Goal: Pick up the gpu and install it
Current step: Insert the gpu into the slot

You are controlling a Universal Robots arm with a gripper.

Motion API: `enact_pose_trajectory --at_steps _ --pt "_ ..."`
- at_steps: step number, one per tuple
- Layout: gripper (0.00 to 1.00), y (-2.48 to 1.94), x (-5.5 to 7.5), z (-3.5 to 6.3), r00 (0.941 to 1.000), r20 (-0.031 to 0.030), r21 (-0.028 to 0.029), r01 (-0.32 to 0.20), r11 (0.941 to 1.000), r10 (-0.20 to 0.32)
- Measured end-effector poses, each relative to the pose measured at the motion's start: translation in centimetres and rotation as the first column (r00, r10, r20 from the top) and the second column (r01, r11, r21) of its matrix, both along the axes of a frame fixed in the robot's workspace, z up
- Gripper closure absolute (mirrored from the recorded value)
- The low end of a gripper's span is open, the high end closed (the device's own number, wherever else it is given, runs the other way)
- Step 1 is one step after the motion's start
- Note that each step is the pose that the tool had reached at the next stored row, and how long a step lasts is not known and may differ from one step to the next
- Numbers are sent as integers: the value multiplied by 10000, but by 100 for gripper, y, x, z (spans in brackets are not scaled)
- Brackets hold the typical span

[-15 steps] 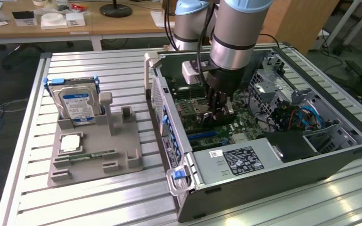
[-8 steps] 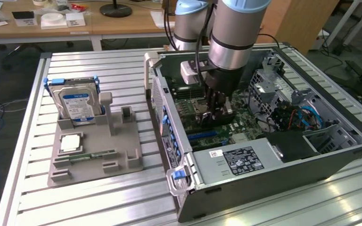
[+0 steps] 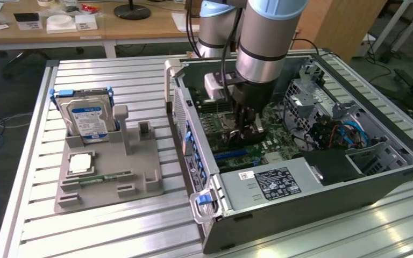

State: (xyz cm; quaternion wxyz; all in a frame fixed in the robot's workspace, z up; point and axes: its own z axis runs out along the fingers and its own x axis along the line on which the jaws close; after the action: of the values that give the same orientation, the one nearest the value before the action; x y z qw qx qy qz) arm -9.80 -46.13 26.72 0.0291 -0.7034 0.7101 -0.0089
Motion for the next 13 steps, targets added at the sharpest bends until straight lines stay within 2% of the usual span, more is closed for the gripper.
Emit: enact_pose_trajectory --at_steps 13 --pt "73 0 -1 -45 10000 0 -1 0 10000 0"
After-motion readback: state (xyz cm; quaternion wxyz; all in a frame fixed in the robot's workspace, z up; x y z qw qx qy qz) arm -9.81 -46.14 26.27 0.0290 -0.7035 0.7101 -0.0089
